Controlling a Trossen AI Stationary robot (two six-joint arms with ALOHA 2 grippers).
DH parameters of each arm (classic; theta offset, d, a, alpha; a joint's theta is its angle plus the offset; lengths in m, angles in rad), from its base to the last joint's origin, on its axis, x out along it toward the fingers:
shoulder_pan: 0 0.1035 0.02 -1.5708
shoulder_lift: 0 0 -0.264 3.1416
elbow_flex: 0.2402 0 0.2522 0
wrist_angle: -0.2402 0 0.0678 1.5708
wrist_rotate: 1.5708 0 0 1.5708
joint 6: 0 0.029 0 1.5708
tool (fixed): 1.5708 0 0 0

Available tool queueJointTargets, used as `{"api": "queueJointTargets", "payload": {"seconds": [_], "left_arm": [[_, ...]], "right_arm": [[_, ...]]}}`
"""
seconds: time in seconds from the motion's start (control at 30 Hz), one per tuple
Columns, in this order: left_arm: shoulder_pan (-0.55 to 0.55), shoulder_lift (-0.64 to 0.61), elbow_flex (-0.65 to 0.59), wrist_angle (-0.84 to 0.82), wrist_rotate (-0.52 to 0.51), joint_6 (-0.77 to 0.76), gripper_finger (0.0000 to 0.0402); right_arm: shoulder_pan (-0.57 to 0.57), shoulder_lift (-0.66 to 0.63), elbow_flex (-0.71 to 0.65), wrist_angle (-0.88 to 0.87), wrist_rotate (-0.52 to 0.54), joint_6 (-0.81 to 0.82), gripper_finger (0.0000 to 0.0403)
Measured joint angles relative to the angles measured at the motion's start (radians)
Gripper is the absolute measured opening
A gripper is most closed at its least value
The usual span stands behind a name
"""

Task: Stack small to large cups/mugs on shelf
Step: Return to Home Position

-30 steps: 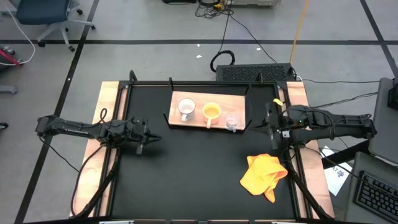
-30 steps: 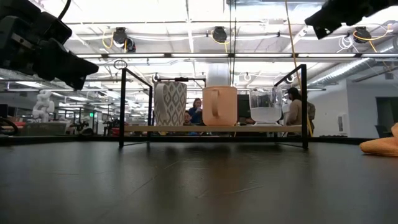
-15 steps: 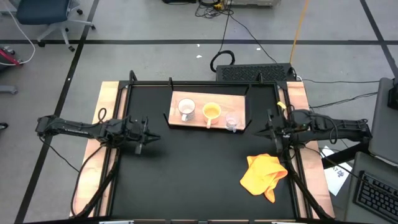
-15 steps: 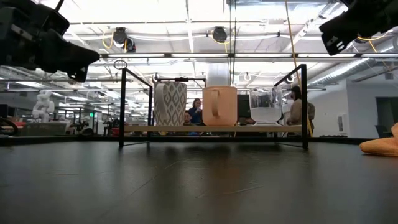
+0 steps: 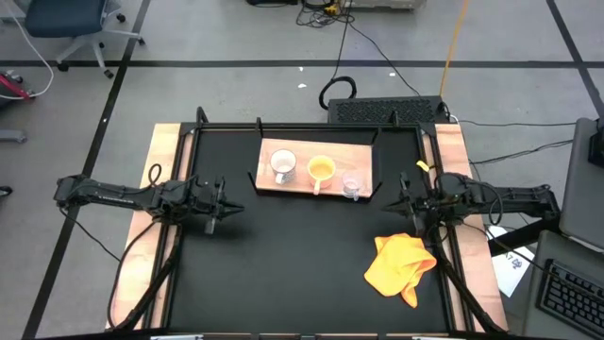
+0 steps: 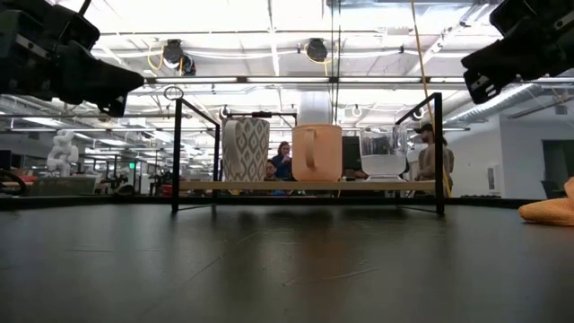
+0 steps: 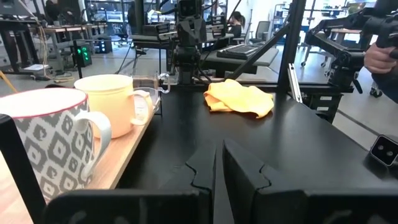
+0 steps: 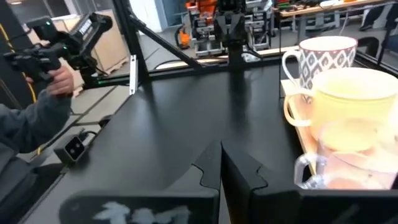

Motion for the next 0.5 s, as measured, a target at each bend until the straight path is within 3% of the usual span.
{"api": "queueJointTargets", "payload": {"seconds": [0.23, 0.5], "left_arm": [[0.000, 0.000, 0.000, -0.021, 0.000, 0.003, 0.0033], [0.000, 0.000, 0.000, -0.043, 0.000, 0.004, 0.0033]], "right_arm": [[0.000, -0.018, -0.030, 0.051, -0.072, -0.051, 0.0000], [0.000, -0.036, -0.059, 0.055, -0.074, -0.052, 0.0000]]}}
